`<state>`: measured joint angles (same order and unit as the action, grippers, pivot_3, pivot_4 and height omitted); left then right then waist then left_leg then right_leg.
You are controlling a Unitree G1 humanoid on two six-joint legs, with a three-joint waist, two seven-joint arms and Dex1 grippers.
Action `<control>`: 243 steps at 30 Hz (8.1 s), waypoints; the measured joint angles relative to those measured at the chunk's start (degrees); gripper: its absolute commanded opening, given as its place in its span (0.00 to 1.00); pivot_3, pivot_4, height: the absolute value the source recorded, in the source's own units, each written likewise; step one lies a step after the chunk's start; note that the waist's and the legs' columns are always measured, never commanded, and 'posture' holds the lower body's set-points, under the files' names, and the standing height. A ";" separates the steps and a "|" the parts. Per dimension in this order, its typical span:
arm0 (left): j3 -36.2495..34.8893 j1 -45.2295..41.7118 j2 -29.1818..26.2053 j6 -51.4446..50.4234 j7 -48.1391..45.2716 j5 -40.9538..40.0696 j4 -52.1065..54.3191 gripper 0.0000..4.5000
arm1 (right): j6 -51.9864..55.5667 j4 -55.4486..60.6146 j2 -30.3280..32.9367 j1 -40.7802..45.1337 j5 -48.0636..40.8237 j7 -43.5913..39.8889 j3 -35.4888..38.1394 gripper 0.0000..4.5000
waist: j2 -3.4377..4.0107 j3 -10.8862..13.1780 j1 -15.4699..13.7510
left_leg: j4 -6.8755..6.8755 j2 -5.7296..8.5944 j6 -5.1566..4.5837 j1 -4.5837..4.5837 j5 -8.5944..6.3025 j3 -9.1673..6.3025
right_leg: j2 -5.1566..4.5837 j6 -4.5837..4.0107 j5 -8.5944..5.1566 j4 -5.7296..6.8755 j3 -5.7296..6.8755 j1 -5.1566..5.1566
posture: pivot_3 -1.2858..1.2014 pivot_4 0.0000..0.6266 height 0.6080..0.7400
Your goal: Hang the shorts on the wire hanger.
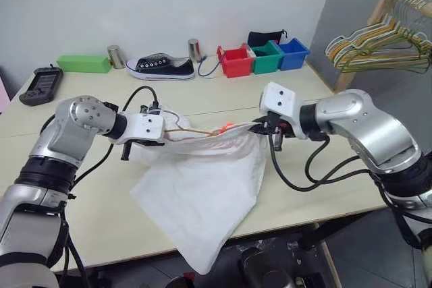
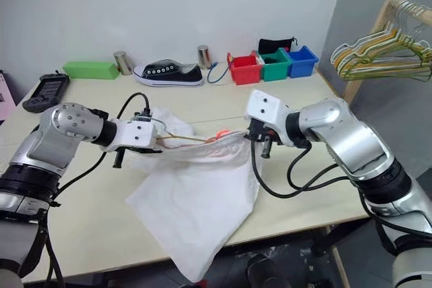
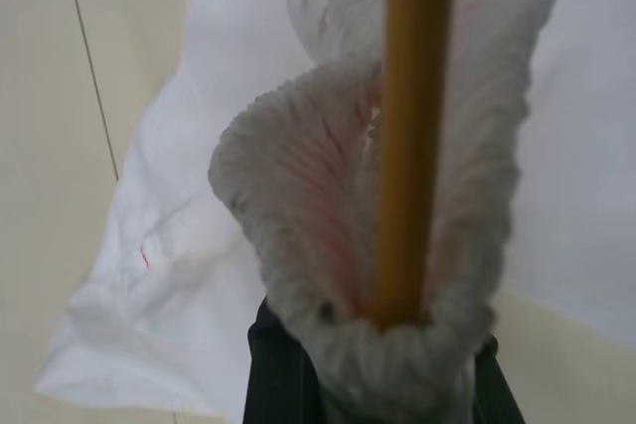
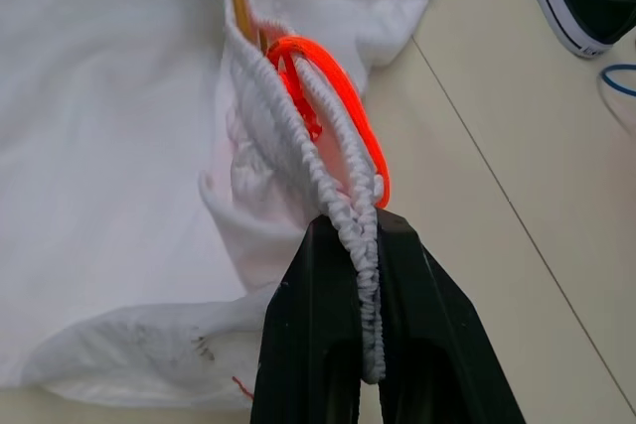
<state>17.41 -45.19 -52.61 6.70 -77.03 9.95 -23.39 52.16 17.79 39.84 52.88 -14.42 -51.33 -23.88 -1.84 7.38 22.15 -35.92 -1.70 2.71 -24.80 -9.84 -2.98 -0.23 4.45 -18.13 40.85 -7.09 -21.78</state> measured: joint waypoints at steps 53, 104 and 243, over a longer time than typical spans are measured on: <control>-0.72 2.08 2.75 -11.46 3.62 -1.15 12.32 0.00 | -5.85 -7.68 -3.33 -2.80 11.74 -3.64 -6.39 0.90 | 0.02 0.01 -1.72 | -0.01 0.02 0.00 0.00 0.00 -0.15 | 0.04 0.00 0.00 0.05 0.09 0.04 | 0.42 0.08 1.00; -0.72 2.10 2.88 -12.54 4.58 -0.86 12.24 0.00 | -19.72 -18.20 -4.68 -4.20 23.09 -3.63 -12.17 0.02 | 0.01 0.01 -1.94 | -0.03 0.04 0.00 0.01 0.00 -0.12 | 0.04 0.00 0.00 0.05 0.07 0.05 | 0.42 0.08 1.00; -29.43 29.49 38.71 -43.05 63.68 -17.60 41.20 1.00 | -7.37 -14.79 -38.69 -11.88 16.52 46.92 18.04 0.99 | -0.67 -2.92 0.55 | 1.73 1.03 0.14 1.69 0.10 -1.18 | -1.11 0.72 -0.33 -1.89 0.75 2.51 | 0.48 0.00 1.00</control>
<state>-12.02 -15.70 -13.89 -36.34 -13.35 -7.65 17.82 44.79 3.01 1.15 41.00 2.10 -4.41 -5.84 -2.51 4.47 22.70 -34.19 -0.67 2.86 -23.11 -9.74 -4.15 -1.35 5.17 -18.46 38.97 -6.34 -19.27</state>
